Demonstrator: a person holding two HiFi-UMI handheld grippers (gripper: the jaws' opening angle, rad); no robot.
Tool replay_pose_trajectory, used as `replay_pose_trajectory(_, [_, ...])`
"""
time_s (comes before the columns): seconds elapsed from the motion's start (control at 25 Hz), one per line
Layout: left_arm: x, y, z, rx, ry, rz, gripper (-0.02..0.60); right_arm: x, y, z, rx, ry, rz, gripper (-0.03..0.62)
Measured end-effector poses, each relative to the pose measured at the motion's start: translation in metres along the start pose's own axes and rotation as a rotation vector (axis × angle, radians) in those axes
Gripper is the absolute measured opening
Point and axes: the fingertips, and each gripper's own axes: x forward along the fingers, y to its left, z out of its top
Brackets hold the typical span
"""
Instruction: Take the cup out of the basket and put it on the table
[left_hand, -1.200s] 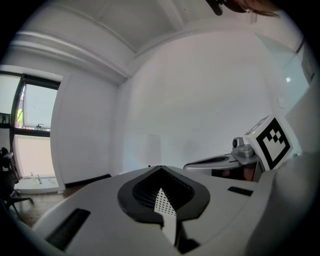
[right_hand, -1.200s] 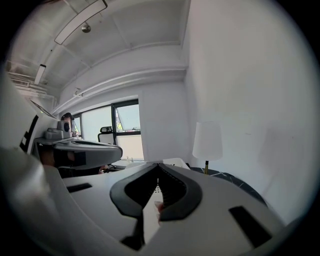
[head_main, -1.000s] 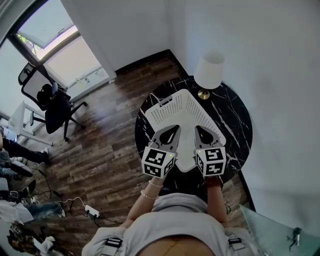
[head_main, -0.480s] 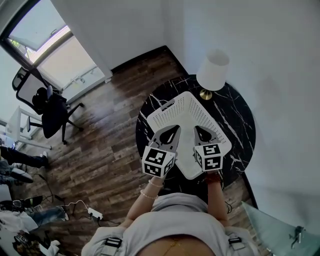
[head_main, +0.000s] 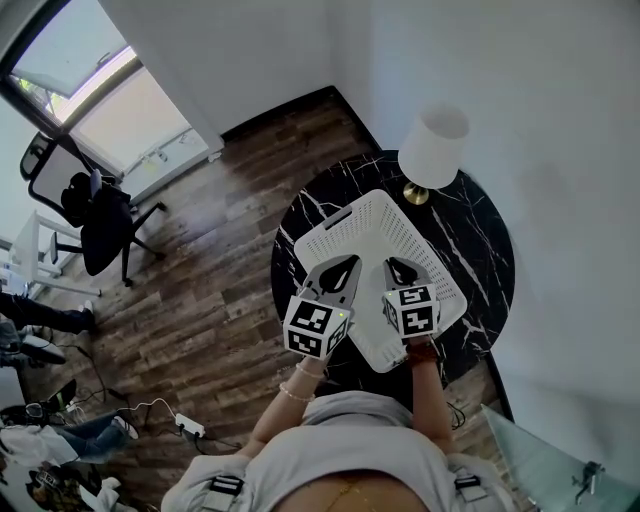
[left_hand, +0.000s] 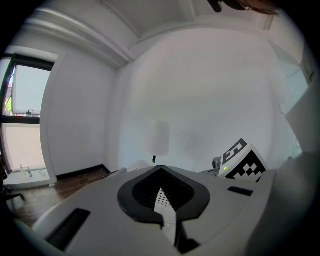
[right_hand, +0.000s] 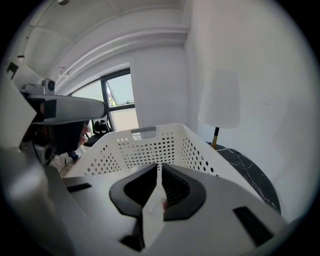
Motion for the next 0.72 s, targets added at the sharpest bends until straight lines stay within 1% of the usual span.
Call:
replay_pose_trajectory(0.12, [0.004, 0.004, -0.003, -0.009, 0.008, -0.001, 0.005, 0.009, -0.003, -0.010, 0.007, 0.038, -0.001, 0.016])
replay_pose_trajectory(0.16, [0.005, 0.006, -0.003, -0.011, 0.009, 0.001, 0.005, 0.011, -0.004, -0.014, 0.010, 0.051, 0.000, 0.025])
replay_pose_trajectory(0.24, [0.007, 0.009, -0.004, -0.016, 0.013, 0.005, 0.005, 0.018, -0.005, -0.020, 0.016, 0.077, 0.005, 0.068])
replay_pose_trajectory(0.28, [0.008, 0.010, -0.005, -0.019, 0.015, 0.006, 0.005, 0.020, -0.006, -0.023, 0.018, 0.090, 0.009, 0.074])
replay_pose_trajectory(0.72, [0.014, 0.019, -0.010, -0.044, 0.020, 0.015, 0.005, 0.044, -0.005, -0.059, 0.011, 0.231, 0.045, 0.100])
